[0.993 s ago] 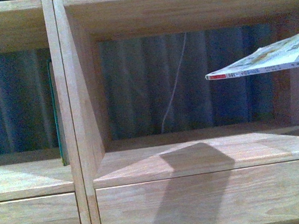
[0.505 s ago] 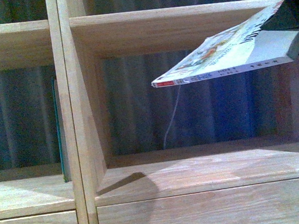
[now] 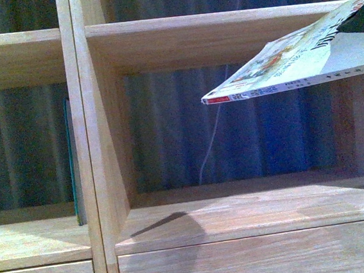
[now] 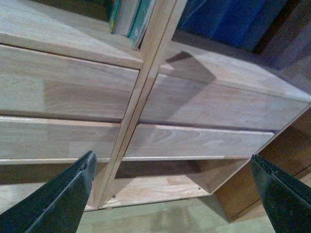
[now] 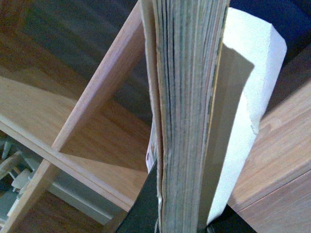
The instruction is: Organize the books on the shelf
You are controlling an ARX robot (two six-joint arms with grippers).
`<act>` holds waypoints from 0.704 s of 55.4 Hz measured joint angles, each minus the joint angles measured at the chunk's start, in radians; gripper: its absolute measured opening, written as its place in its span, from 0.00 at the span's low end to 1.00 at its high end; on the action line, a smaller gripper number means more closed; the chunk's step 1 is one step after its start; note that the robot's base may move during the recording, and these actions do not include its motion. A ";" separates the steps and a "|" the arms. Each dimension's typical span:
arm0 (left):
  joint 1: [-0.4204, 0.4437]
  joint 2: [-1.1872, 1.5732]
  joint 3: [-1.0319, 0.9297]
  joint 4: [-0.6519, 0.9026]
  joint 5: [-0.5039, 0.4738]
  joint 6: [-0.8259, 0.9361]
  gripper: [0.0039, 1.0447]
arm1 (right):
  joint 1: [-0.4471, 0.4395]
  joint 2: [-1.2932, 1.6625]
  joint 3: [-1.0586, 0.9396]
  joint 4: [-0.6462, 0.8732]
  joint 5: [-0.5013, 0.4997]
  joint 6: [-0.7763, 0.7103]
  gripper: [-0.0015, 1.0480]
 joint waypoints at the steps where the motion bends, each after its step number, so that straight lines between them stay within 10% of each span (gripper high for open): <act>1: -0.005 0.026 0.019 0.005 0.006 -0.015 0.93 | 0.000 0.000 0.000 0.000 0.000 0.000 0.07; 23: -0.356 0.348 0.221 0.293 0.083 -0.503 0.93 | 0.058 0.080 0.096 0.013 -0.033 0.053 0.07; 39: -0.554 0.441 0.257 0.585 -0.045 -0.786 0.93 | 0.129 0.099 0.155 0.021 -0.045 0.064 0.07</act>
